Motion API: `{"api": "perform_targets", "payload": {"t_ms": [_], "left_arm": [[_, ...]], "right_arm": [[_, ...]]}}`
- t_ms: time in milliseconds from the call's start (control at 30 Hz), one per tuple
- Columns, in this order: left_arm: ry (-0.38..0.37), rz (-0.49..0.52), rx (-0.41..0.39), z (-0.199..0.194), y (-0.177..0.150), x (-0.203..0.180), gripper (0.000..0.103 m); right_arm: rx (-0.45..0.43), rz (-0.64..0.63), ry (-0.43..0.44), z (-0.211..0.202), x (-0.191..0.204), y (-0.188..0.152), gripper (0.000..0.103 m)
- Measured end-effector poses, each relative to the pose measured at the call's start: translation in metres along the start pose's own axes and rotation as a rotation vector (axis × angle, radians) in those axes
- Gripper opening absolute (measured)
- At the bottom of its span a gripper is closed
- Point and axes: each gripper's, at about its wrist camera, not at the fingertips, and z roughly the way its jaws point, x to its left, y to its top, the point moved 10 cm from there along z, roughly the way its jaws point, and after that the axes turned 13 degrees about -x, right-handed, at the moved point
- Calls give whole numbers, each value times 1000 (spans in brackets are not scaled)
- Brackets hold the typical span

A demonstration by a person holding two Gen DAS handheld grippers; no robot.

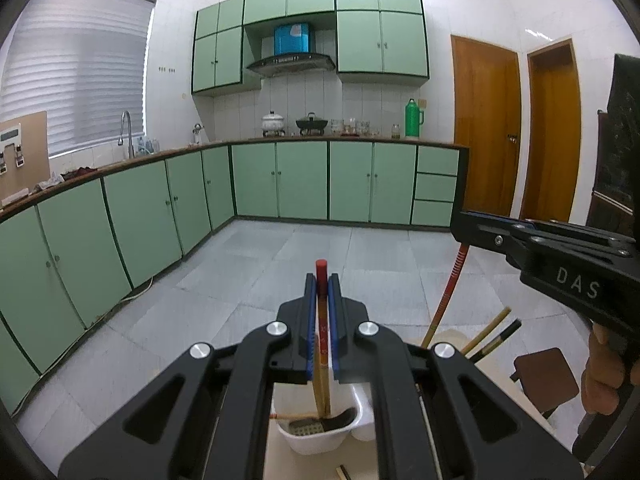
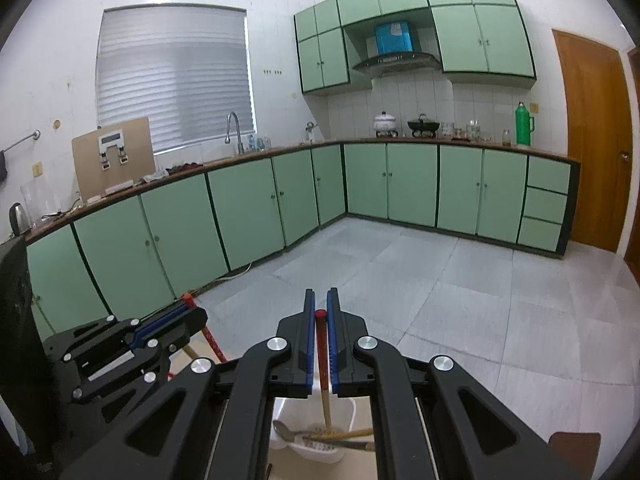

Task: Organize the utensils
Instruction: 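Open both tools to release the red chopsticks in the holder, then withdraw both open tools back toward the last two chopsticks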

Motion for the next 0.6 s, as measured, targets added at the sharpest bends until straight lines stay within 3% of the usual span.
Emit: {"api": "perform_targets", "payload": {"t_ms": [67, 200, 233, 333, 467, 600], "left_arm": [[4, -5, 6, -2, -5, 2, 7], [-9, -12, 7, -7, -5, 5, 9], [-12, -12, 2, -10, -4, 6, 13], [-11, -8, -19, -23, 0, 5, 30], [-11, -21, -39, -42, 5, 6, 34], [-2, -35, -70, -69, 7, 6, 43]], "right_arm": [[14, 7, -3, 0, -2, -6, 8], [26, 26, -16, -4, -10, -12, 25], [24, 35, -18, -7, -12, -12, 35], [-5, 59, -30, -20, -18, -7, 47], [-32, 55, -47, -41, -24, -4, 58], [-62, 73, -73, -70, -32, -8, 77]]}}
